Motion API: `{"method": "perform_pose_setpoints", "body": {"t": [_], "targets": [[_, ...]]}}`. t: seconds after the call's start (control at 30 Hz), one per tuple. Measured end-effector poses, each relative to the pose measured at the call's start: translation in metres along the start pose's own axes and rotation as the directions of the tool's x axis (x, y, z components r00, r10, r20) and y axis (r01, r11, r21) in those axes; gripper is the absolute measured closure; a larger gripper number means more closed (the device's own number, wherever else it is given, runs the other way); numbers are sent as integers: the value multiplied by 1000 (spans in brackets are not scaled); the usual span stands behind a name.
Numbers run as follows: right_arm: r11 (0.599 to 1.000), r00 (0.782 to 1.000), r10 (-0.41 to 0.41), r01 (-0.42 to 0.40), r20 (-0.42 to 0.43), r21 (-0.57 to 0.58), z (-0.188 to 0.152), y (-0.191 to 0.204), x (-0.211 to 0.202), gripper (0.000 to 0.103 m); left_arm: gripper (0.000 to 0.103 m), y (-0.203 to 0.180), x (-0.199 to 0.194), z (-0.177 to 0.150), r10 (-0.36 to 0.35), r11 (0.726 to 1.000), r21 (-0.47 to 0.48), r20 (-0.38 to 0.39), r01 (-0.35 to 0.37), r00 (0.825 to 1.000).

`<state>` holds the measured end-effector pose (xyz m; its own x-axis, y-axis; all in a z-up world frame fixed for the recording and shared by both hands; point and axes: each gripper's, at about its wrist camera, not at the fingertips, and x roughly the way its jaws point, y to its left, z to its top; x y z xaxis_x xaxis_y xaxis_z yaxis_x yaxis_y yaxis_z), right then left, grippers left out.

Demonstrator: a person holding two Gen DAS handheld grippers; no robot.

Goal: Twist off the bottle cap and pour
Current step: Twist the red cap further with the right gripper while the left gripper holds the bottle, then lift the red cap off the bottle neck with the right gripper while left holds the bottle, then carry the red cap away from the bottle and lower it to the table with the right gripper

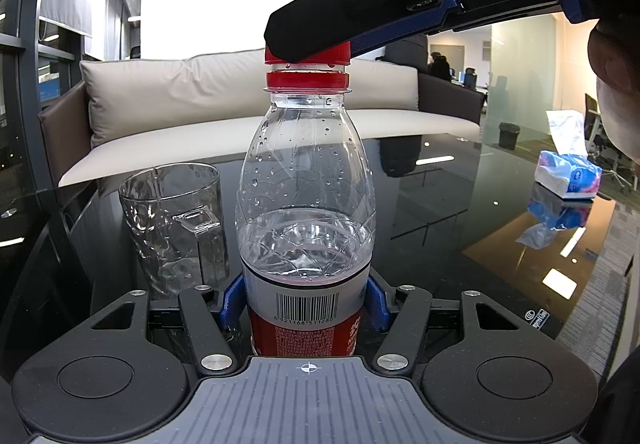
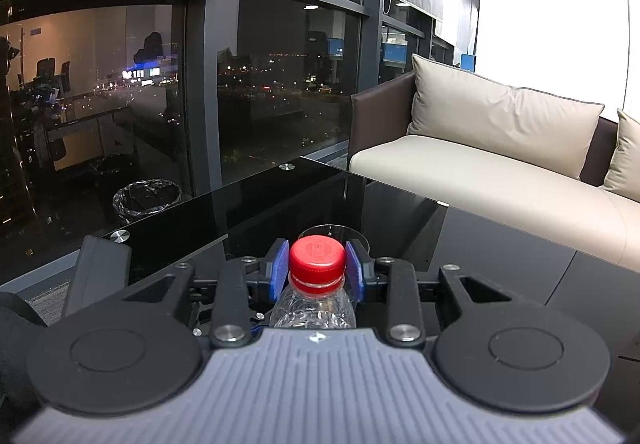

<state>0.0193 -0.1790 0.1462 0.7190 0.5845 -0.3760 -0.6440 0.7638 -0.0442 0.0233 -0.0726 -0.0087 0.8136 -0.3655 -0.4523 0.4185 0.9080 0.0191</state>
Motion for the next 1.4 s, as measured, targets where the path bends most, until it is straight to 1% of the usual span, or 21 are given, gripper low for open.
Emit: {"method": "perform_pose_setpoints", "body": {"t": [0.73,1.07,1.3,1.4], "targets": [[1000,999,2,-2,38,3,5,0,-9,70,47,2,0,0,0,1000,-2,-3,0,1000],[998,997,-47,44,59,40,3,-10,-17,70,47,2,1,2,0,1000,-3,-4,0,1000],[989,991,-106,97,78,108,-3,-24,-23,70,47,1,1,2,1,1000,-3,-4,-1,1000],[982,989,-131,120,67,148,-15,-30,-24,70,47,1,0,1,1,1000,-4,-4,-1,1000]]}}
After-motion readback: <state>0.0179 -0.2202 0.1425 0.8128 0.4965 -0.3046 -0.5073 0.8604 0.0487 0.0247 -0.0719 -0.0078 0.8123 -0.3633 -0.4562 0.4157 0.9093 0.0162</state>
